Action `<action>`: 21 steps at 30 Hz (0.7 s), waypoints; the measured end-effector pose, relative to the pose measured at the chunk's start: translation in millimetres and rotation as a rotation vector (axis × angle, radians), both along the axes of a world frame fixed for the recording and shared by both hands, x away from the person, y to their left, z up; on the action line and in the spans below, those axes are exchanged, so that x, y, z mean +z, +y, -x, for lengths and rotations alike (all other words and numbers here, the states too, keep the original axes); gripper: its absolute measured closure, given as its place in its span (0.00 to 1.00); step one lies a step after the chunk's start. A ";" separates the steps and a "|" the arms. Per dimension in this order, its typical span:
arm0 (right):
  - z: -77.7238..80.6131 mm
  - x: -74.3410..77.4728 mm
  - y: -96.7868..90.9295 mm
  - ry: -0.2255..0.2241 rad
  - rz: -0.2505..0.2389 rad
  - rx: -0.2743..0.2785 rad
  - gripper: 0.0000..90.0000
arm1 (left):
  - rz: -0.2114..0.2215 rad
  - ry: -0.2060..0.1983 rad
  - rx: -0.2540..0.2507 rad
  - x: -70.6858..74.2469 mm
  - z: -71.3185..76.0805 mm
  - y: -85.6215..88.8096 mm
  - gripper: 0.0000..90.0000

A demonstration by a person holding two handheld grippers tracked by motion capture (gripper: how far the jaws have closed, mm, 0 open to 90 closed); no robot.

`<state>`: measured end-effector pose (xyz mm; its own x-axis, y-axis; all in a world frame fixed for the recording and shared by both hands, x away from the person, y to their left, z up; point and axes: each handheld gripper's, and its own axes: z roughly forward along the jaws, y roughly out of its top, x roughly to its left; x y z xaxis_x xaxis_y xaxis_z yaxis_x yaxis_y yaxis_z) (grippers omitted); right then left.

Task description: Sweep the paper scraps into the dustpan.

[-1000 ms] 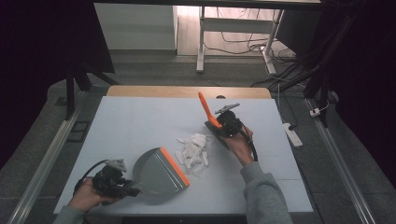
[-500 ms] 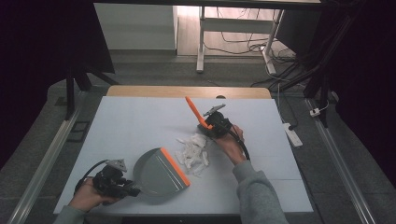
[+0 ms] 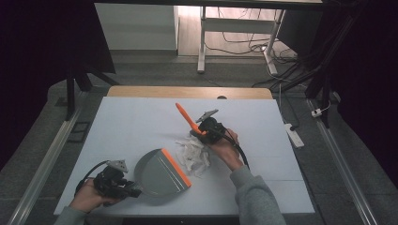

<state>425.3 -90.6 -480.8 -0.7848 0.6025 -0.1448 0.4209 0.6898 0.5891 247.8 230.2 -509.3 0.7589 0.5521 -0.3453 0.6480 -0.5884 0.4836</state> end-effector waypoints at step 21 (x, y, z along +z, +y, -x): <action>29.3 -1.7 18.5 -0.002 -0.007 0.076 0.78 | 0.001 0.002 0.001 0.1 -0.2 -0.9 0.69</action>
